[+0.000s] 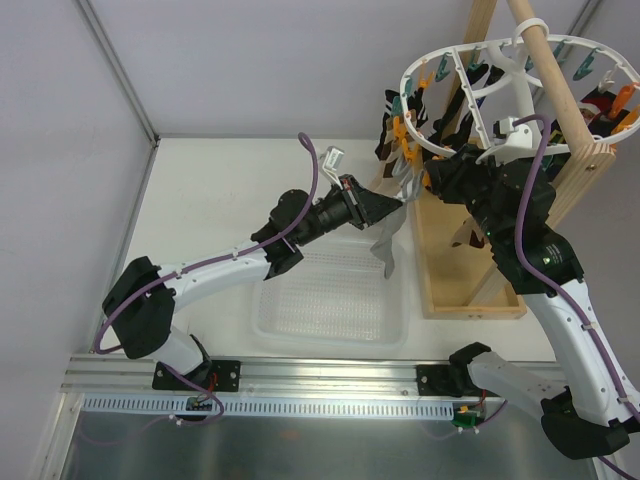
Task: Clip the socks to the hanger
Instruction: Clamp the sock onto the hanger.
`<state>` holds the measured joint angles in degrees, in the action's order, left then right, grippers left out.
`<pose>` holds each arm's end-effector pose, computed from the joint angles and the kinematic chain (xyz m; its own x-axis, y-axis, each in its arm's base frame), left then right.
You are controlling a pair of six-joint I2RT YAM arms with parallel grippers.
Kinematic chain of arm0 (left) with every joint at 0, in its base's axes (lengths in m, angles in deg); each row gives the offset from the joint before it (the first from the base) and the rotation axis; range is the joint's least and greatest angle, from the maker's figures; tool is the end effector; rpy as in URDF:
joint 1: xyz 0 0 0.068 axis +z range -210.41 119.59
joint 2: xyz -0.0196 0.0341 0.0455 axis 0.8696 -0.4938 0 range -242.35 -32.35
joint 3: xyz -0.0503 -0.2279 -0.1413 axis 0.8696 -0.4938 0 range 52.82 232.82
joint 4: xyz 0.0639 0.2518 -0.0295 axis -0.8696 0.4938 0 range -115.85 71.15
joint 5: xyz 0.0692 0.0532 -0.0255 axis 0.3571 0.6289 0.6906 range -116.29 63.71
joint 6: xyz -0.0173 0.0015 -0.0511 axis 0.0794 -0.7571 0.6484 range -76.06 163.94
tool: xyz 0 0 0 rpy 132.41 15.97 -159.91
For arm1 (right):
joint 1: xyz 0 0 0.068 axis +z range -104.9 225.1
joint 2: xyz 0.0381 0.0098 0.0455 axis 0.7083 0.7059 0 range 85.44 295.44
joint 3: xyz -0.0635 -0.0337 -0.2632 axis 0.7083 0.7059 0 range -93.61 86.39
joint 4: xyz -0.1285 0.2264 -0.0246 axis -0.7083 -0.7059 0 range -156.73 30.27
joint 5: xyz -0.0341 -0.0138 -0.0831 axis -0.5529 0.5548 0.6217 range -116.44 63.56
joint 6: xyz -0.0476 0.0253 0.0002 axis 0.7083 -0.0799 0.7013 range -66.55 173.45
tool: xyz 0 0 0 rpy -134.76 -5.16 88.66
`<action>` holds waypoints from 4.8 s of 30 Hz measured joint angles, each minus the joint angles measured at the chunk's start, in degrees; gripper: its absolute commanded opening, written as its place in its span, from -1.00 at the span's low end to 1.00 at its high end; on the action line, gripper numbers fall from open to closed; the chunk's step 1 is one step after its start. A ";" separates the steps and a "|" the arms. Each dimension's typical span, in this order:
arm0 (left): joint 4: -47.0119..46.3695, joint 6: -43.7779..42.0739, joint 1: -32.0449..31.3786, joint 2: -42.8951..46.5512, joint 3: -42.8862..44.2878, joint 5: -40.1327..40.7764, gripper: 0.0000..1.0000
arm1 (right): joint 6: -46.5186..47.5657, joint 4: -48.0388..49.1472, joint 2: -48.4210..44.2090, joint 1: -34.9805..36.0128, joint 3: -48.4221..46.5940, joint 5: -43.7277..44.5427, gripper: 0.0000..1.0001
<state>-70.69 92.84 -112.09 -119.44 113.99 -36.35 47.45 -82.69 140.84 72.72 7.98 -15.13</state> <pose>0.2160 -0.2834 0.3594 -0.5272 -0.5297 -0.6644 0.7266 0.1244 -0.6757 0.1635 0.0777 0.4819 -0.0286 0.1009 -0.9945 -0.2793 0.9545 0.1048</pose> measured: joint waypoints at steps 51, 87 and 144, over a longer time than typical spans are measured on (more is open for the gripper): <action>-7.21 4.39 -0.13 -1.99 0.42 -0.37 -1.00 | -1.88 0.07 -1.51 0.02 1.29 3.28 -0.99; -20.90 15.87 0.04 -5.92 -1.57 -5.99 -1.00 | -1.07 2.21 -0.90 0.28 2.29 6.16 -0.99; -24.55 11.47 0.04 -11.78 2.36 -9.01 -1.00 | -1.90 -2.40 -0.02 0.37 -1.77 4.33 -0.40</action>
<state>-95.24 104.32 -112.05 -131.22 116.35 -45.36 45.55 -85.10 140.82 73.09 6.21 -10.80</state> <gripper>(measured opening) 0.033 0.281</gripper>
